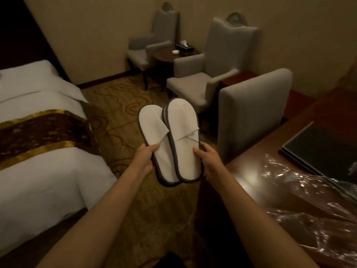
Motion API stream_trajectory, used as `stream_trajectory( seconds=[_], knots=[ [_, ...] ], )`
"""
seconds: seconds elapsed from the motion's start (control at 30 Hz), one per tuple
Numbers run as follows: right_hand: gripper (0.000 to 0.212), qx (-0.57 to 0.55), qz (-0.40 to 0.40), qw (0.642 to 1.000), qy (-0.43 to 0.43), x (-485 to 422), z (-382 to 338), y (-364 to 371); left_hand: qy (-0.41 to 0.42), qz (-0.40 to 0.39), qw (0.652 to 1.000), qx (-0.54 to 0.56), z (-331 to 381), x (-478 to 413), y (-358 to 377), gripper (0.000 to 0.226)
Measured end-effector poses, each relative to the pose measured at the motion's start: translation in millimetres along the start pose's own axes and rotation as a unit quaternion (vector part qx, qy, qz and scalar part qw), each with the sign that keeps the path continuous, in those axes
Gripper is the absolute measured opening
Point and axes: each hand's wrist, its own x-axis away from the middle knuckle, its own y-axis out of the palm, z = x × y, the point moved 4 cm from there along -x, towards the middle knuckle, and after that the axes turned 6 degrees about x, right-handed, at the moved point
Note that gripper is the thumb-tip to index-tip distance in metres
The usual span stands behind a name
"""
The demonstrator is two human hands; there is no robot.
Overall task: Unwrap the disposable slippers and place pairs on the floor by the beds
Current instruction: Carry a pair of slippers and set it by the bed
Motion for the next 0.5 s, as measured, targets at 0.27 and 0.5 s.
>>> stream_trajectory(
  seconds=[0.27, 0.5],
  knots=[
    [0.045, 0.009, -0.034, 0.996, 0.086, -82, 17, 90, -0.029, 0.104, 0.993, 0.046, 37, -69, -110, 0.056],
    [0.046, 0.107, -0.081, 0.982, 0.129, -170, 28, 146, -0.118, 0.141, 0.979, 0.090, 48, -137, -159, 0.048]
  ],
)
